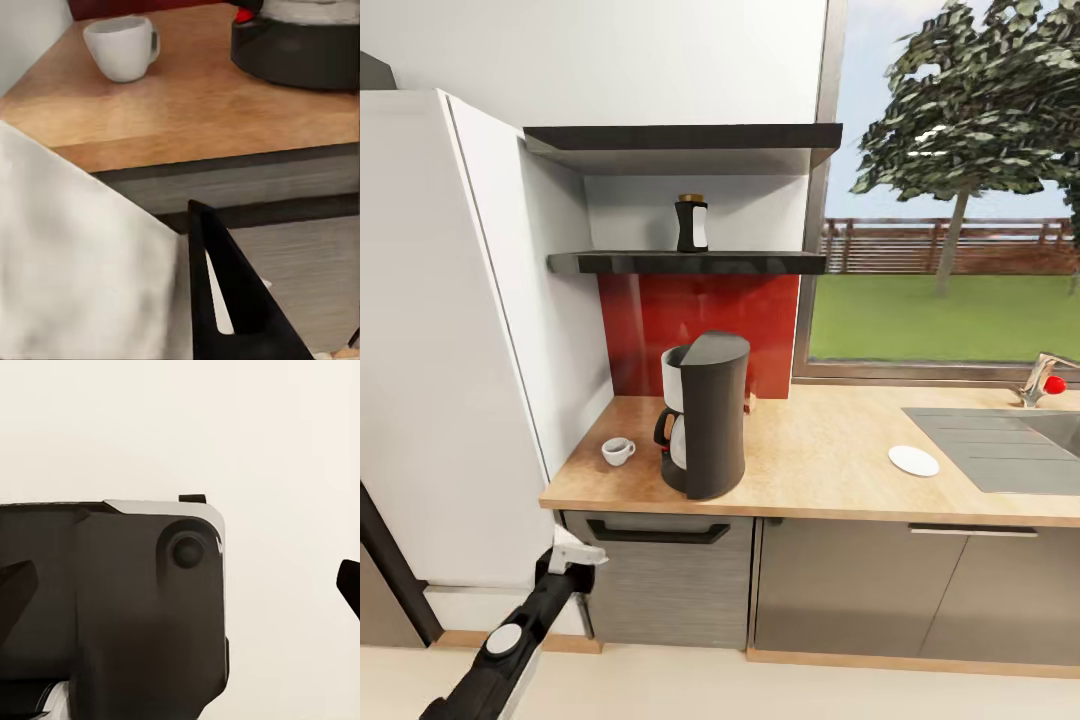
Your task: Set up a coffee station on the kitchen countertop: keep the coffee maker on the countertop, move the bottle of coffee from the kitchen shelf to the counter next to the coffee maker, place a paper coffee filter on top of the coffee maker, put the saucer next to the coffee maker with the coffee cup on the saucer, and place the electric kettle next to the coffee maker.
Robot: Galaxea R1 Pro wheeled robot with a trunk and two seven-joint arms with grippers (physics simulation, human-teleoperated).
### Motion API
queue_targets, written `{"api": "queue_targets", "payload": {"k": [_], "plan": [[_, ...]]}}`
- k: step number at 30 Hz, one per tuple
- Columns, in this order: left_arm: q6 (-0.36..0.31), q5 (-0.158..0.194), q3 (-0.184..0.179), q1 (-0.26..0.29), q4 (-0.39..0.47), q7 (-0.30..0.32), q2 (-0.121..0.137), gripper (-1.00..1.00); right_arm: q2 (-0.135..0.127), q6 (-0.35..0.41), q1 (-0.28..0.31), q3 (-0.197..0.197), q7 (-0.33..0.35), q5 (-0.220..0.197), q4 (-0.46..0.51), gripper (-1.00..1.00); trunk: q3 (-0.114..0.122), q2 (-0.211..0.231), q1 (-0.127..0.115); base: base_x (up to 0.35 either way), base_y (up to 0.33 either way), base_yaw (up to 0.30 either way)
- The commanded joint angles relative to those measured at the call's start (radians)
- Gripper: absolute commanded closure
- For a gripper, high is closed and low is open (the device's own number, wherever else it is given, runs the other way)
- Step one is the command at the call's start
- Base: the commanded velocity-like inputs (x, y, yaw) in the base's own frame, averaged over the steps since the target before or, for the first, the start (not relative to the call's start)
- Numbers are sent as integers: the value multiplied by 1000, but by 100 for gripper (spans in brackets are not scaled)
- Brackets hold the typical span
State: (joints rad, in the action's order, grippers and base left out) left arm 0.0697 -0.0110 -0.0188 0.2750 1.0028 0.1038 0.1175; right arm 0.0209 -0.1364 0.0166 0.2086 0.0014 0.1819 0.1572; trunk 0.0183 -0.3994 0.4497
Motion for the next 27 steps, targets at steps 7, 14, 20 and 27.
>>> {"api": "queue_targets", "payload": {"k": [7, 14, 20, 27], "plan": [[-89, 13, -1, 94, 100, 0, 1, 100, 1, -3, 0, 8, 0, 11, -2, -100, 0, -1, 0, 0, 0, 0], [-277, 12, -1, 196, 236, 2, 1, 100, 2, -3, 0, 7, 0, 11, -2, -100, 0, -1, 0, 0, 0, 0], [-584, -3, -35, 511, 235, 32, 54, 100, 2, -3, 0, 7, 0, 11, -2, -100, 0, -1, 0, 0, 0, 0], [-737, -84, -163, 723, 167, 140, 66, 100, 1, -3, 0, 8, 0, 11, -2, -100, 0, -1, 0, 0, 0, 0]]}}
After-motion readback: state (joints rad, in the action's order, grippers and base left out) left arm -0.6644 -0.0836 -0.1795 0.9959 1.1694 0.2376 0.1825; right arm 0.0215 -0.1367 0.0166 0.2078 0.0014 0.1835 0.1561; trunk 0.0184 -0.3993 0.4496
